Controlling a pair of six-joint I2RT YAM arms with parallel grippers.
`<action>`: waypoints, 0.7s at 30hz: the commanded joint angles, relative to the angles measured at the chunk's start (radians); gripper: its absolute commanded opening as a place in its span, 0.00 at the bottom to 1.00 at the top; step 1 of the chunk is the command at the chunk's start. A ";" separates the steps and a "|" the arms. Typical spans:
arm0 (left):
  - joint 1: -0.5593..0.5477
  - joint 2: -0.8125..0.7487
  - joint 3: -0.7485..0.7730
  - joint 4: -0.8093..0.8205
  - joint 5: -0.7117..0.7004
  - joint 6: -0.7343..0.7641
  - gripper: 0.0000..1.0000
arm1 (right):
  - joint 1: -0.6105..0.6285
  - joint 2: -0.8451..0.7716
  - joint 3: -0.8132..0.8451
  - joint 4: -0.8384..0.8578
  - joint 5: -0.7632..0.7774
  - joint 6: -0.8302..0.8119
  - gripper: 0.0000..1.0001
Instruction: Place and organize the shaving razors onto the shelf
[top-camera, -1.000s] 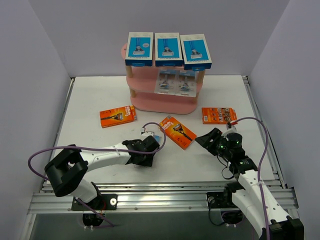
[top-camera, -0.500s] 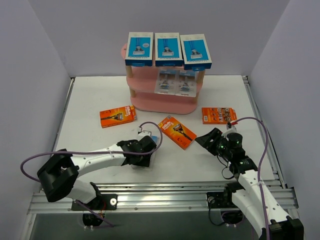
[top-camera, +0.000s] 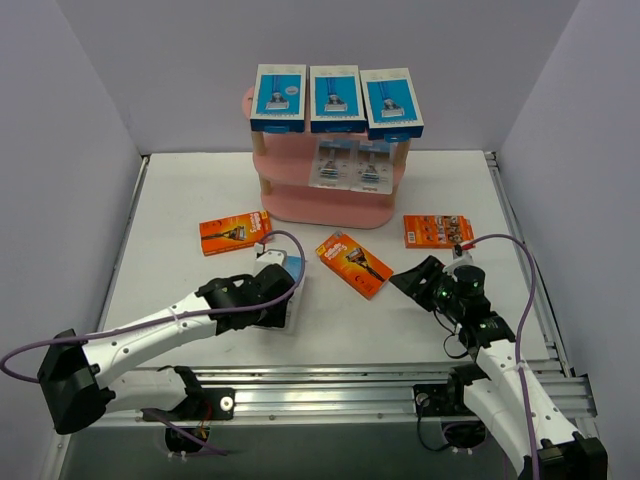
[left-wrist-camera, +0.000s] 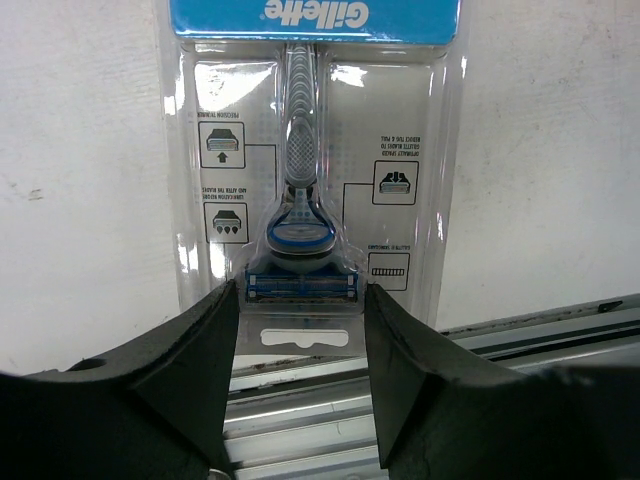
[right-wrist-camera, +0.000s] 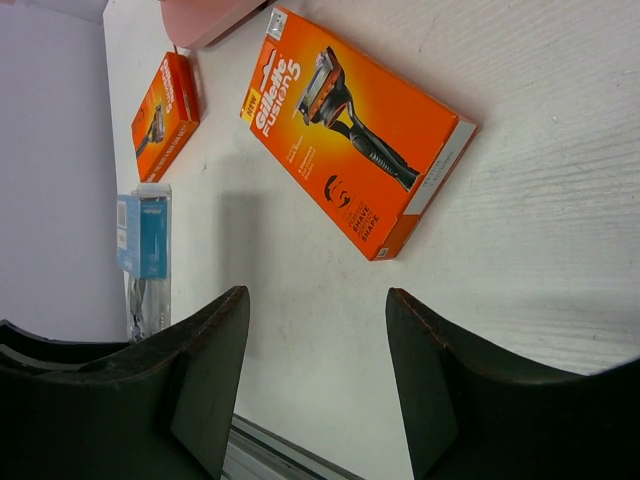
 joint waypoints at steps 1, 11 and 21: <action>0.007 -0.045 0.086 -0.082 -0.053 0.002 0.02 | -0.009 0.004 -0.001 0.039 -0.028 -0.002 0.53; 0.148 -0.041 0.285 -0.154 -0.059 0.173 0.02 | -0.012 0.067 0.051 0.019 -0.033 -0.059 0.53; 0.329 0.096 0.507 -0.113 -0.041 0.360 0.02 | -0.043 0.214 0.101 0.096 -0.071 -0.076 0.53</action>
